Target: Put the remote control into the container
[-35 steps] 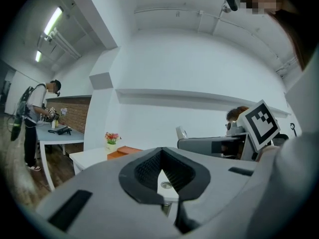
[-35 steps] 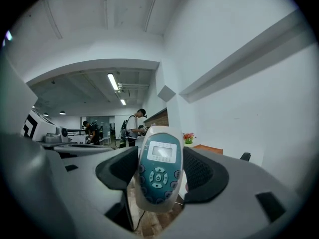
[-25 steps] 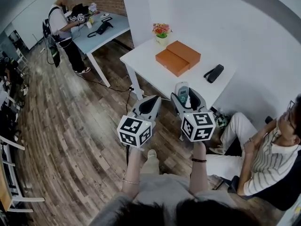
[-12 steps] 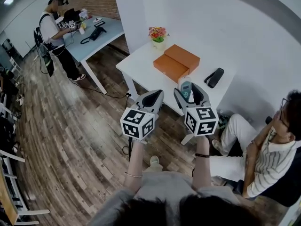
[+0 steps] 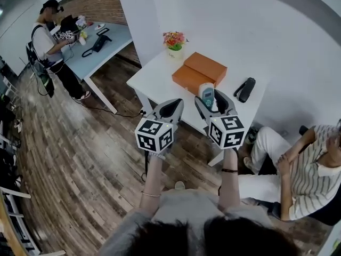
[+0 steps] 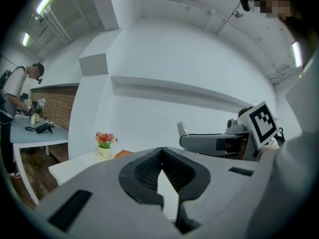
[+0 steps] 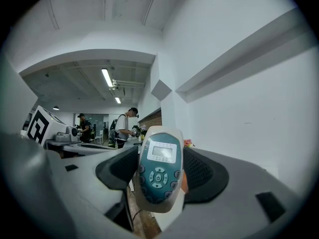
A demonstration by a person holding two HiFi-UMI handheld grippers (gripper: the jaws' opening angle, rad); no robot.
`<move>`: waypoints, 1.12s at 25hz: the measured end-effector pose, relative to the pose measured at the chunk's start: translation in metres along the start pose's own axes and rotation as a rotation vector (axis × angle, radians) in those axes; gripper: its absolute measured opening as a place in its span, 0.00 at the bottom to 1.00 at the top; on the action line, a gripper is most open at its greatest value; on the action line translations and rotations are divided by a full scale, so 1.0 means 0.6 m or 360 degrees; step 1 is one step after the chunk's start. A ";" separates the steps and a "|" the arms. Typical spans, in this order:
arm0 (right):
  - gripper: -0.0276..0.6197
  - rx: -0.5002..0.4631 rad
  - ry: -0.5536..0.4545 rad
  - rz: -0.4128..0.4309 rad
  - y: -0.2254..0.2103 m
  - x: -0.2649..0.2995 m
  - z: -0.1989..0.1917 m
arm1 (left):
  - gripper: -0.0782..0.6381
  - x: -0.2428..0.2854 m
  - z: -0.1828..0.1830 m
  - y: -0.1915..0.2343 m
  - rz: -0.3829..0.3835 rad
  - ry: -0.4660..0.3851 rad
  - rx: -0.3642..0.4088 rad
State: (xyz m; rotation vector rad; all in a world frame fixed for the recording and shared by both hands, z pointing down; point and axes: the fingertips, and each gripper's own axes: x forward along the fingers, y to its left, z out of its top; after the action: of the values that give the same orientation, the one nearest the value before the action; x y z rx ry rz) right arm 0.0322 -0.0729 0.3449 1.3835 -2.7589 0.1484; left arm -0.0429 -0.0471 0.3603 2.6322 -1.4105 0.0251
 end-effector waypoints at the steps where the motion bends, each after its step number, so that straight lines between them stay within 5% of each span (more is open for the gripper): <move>1: 0.47 0.0006 -0.0001 -0.0007 -0.003 0.012 -0.001 | 0.11 0.008 -0.002 0.009 -0.0020 0.0010 0.0000; 17: 0.47 0.0077 0.0059 -0.0185 -0.092 0.099 -0.048 | 0.11 0.098 -0.033 0.092 -0.0138 0.0022 -0.0028; 28: 0.47 -0.0007 0.0112 -0.0099 -0.131 0.229 -0.023 | 0.11 0.183 -0.011 0.186 -0.0070 0.0002 -0.0083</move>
State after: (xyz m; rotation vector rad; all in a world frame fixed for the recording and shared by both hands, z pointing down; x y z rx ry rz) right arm 0.0133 -0.2277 0.3758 1.4322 -2.6548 0.1845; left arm -0.0741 -0.1978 0.3910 2.6198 -1.3336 -0.0147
